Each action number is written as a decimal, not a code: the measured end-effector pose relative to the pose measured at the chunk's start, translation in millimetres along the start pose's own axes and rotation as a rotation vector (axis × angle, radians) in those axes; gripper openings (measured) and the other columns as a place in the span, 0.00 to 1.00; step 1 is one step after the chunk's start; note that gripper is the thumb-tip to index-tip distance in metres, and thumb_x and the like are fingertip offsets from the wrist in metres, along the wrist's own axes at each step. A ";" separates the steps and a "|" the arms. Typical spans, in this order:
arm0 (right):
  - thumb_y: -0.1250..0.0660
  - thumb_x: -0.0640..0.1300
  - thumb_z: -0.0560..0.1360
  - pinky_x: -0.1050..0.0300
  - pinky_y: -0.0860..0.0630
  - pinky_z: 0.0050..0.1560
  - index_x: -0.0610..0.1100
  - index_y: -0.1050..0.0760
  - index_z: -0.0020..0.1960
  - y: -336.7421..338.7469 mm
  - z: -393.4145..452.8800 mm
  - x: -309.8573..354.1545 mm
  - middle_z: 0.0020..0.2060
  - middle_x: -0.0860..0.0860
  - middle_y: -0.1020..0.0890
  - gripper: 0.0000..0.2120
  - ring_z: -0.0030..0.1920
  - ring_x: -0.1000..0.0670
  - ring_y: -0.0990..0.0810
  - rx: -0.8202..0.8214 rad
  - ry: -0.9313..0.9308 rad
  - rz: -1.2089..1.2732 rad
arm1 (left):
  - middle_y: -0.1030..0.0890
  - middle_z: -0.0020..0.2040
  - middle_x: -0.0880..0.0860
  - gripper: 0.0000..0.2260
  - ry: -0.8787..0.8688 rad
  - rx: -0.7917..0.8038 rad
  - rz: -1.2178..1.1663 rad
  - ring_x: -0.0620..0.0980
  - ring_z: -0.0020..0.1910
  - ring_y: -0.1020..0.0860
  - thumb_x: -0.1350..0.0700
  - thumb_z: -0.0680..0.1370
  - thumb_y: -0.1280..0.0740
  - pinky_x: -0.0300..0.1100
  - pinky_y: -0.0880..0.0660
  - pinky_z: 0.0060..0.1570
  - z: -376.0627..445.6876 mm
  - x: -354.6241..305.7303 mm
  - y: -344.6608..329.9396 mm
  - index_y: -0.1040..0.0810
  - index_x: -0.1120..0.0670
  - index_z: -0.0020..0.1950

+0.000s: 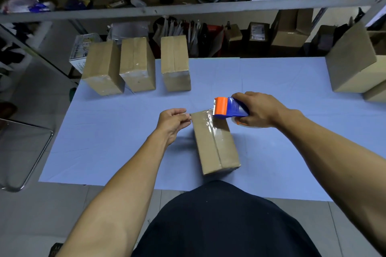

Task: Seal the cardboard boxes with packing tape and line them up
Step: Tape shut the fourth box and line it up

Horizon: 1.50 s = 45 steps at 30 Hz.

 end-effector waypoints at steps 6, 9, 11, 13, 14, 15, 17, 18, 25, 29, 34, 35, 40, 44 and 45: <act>0.28 0.56 0.72 0.59 0.36 0.38 0.51 0.33 0.64 -0.4 5.3 1.1 0.46 0.54 0.26 0.25 0.42 0.48 0.27 -0.024 0.035 0.045 | 0.19 0.44 0.58 0.09 -0.021 -0.040 -0.034 0.50 0.42 0.17 0.70 0.77 0.33 0.38 0.18 0.42 1.1 -3.6 6.8 0.24 0.64 0.57; 0.28 0.56 0.72 0.59 0.36 0.39 0.51 0.33 0.65 0.0 7.3 1.3 0.47 0.53 0.26 0.25 0.43 0.48 0.26 -0.021 0.043 0.045 | 0.19 0.44 0.58 0.08 -0.024 -0.056 -0.047 0.50 0.41 0.17 0.69 0.78 0.33 0.38 0.18 0.40 2.7 -3.8 7.5 0.23 0.63 0.57; 0.28 0.56 0.73 0.59 0.35 0.39 0.51 0.33 0.65 -0.1 8.3 0.8 0.47 0.53 0.26 0.26 0.43 0.48 0.26 -0.018 0.039 0.030 | 0.19 0.43 0.58 0.08 -0.032 -0.062 -0.037 0.49 0.40 0.17 0.68 0.78 0.33 0.37 0.19 0.40 4.1 -2.3 7.6 0.23 0.63 0.57; 0.28 0.56 0.73 0.59 0.35 0.40 0.51 0.34 0.66 -1.2 9.7 0.3 0.47 0.53 0.27 0.26 0.43 0.49 0.27 -0.003 0.037 0.016 | 0.19 0.43 0.57 0.08 -0.042 -0.069 -0.025 0.47 0.38 0.17 0.68 0.78 0.32 0.37 0.19 0.40 6.3 0.3 6.2 0.23 0.63 0.57; 0.29 0.56 0.73 0.58 0.34 0.41 0.51 0.34 0.66 -1.9 11.0 0.7 0.47 0.54 0.27 0.26 0.43 0.49 0.27 0.005 0.036 0.013 | 0.19 0.43 0.57 0.09 -0.049 -0.075 -0.019 0.47 0.38 0.17 0.68 0.78 0.32 0.36 0.19 0.40 7.4 1.5 5.8 0.23 0.63 0.57; 0.29 0.56 0.73 0.58 0.34 0.41 0.51 0.34 0.66 -2.2 12.7 1.0 0.47 0.54 0.27 0.26 0.43 0.49 0.27 0.012 0.035 0.012 | 0.19 0.43 0.57 0.09 -0.056 -0.081 -0.013 0.47 0.37 0.17 0.69 0.77 0.32 0.36 0.19 0.40 8.4 2.8 5.6 0.23 0.63 0.57; 0.29 0.56 0.73 0.57 0.32 0.42 0.51 0.34 0.66 -2.9 15.8 1.4 0.48 0.52 0.26 0.26 0.44 0.48 0.26 0.023 0.035 0.005 | 0.20 0.44 0.56 0.10 -0.066 -0.097 0.001 0.47 0.38 0.17 0.69 0.77 0.32 0.36 0.19 0.41 10.4 5.6 5.8 0.23 0.62 0.57; 0.29 0.56 0.73 0.57 0.32 0.42 0.51 0.34 0.66 -2.9 17.4 0.9 0.48 0.51 0.25 0.26 0.44 0.48 0.26 0.024 0.036 -0.001 | 0.20 0.44 0.56 0.10 -0.071 -0.106 0.007 0.47 0.39 0.17 0.69 0.77 0.32 0.36 0.19 0.41 11.6 6.6 5.7 0.23 0.62 0.57; 0.29 0.57 0.73 0.54 0.26 0.44 0.51 0.35 0.67 0.7 28.9 -8.3 0.51 0.49 0.23 0.27 0.46 0.47 0.24 0.041 0.046 -0.018 | 0.20 0.44 0.56 0.08 -0.099 -0.135 0.015 0.47 0.37 0.17 0.68 0.76 0.30 0.36 0.20 0.41 22.1 10.9 0.5 0.21 0.58 0.52; 0.29 0.57 0.73 0.51 0.23 0.48 0.51 0.36 0.69 -3.2 30.5 -13.5 0.54 0.49 0.23 0.29 0.49 0.46 0.23 0.071 0.019 0.019 | 0.21 0.45 0.56 0.09 -0.129 -0.166 0.030 0.50 0.40 0.18 0.68 0.76 0.29 0.35 0.21 0.39 24.7 22.6 -5.2 0.22 0.56 0.51; 0.28 0.57 0.73 0.57 0.31 0.42 0.51 0.36 0.70 -9.8 27.7 -21.3 0.54 0.50 0.23 0.30 0.46 0.49 0.26 0.063 -0.011 0.079 | 0.21 0.46 0.54 0.09 -0.148 -0.232 -0.027 0.53 0.47 0.20 0.65 0.78 0.31 0.34 0.22 0.40 24.6 37.6 -23.3 0.23 0.56 0.56; 0.28 0.57 0.73 0.57 0.31 0.42 0.51 0.35 0.70 -10.6 27.3 -22.0 0.54 0.50 0.23 0.30 0.46 0.49 0.26 0.061 -0.014 0.090 | 0.21 0.48 0.55 0.09 -0.126 -0.236 -0.041 0.55 0.50 0.20 0.64 0.79 0.31 0.36 0.22 0.42 25.2 38.1 -26.1 0.23 0.55 0.57; 0.28 0.54 0.72 0.55 0.29 0.42 0.51 0.33 0.68 -11.5 22.9 -20.5 0.51 0.49 0.22 0.28 0.46 0.46 0.24 0.040 -0.033 0.120 | 0.22 0.58 0.57 0.16 0.006 -0.246 -0.014 0.59 0.59 0.20 0.61 0.79 0.31 0.47 0.21 0.52 32.3 30.2 -35.8 0.26 0.56 0.66; 0.28 0.53 0.72 0.52 0.26 0.45 0.51 0.34 0.69 -12.6 11.4 -22.1 0.52 0.48 0.22 0.28 0.48 0.44 0.23 0.044 -0.065 0.126 | 0.26 0.66 0.56 0.35 0.246 -0.150 -0.225 0.54 0.49 0.19 0.59 0.76 0.26 0.49 0.19 0.44 28.8 27.7 -44.2 0.40 0.50 0.79; 0.28 0.53 0.72 0.52 0.25 0.46 0.51 0.34 0.69 -12.9 8.8 -22.2 0.53 0.48 0.22 0.29 0.49 0.44 0.23 0.036 -0.072 0.130 | 0.25 0.64 0.57 0.30 0.265 -0.134 -0.204 0.54 0.49 0.20 0.58 0.76 0.26 0.47 0.20 0.43 28.7 27.4 -46.2 0.34 0.50 0.75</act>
Point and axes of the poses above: each hand's wrist, its own z-axis towards the middle knuckle, its own y-axis out of the back of the hand, x = y × z, the point moved 1 cm from there along z, towards the middle knuckle
